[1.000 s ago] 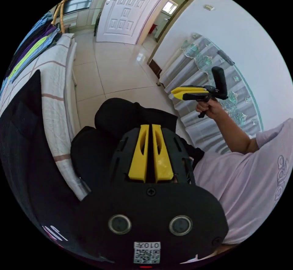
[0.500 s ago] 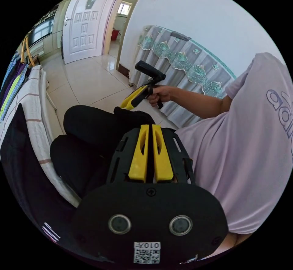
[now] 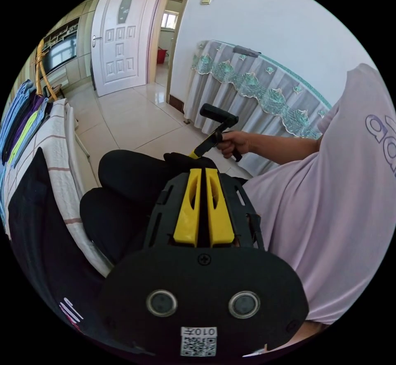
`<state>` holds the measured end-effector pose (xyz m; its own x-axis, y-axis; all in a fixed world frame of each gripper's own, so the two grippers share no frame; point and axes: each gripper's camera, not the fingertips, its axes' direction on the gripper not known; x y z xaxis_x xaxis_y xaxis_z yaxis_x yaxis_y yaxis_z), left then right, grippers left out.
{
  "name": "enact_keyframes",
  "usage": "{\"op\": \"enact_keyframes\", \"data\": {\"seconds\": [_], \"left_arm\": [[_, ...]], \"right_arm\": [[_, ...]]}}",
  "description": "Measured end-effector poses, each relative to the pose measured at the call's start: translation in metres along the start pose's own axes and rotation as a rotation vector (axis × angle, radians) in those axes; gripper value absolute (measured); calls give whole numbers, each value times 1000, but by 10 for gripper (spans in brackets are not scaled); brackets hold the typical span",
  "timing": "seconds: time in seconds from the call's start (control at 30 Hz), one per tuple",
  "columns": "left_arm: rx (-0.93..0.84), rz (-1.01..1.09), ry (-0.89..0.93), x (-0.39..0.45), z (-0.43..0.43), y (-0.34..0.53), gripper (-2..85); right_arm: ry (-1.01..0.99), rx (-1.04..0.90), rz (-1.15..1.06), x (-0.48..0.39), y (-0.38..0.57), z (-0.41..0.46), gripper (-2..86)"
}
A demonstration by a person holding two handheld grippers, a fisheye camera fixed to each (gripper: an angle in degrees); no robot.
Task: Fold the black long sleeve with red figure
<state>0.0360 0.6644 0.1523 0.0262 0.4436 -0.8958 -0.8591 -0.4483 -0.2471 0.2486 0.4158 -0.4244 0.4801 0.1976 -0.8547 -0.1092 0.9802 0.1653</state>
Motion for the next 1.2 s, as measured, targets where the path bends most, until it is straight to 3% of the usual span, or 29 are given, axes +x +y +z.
{"op": "enact_keyframes", "data": {"seconds": [0.2, 0.33, 0.47, 0.67, 0.8, 0.97, 1.07, 1.13, 1.2], "left_arm": [[69, 33, -69, 17, -37, 11, 2], [256, 29, -96, 12, -118, 28, 2], [372, 12, -150, 1, -226, 51, 2], [426, -58, -321, 12, -353, 123, 3], [403, -125, -435, -9, -397, 166, 5], [445, -293, -462, -106, -437, 223, 13], [441, -498, -546, -211, -445, 262, 30], [279, -776, -471, -310, -416, 317, 62], [223, -901, -421, -335, -386, 364, 75]], "right_arm": [[204, 202, -320, -102, 1, -45, 55], [318, 337, -760, -236, 2, -73, 52], [354, 359, -1136, -373, -9, -67, 52], [406, 303, -1347, -498, -36, -3, 50], [381, 221, -1372, -548, -84, 42, 46], [396, 77, -1262, -607, -230, 135, 42], [526, 14, -1078, -610, -347, 213, 56], [688, -83, -925, -588, -406, 267, 79], [698, -185, -820, -563, -428, 299, 101]]}}
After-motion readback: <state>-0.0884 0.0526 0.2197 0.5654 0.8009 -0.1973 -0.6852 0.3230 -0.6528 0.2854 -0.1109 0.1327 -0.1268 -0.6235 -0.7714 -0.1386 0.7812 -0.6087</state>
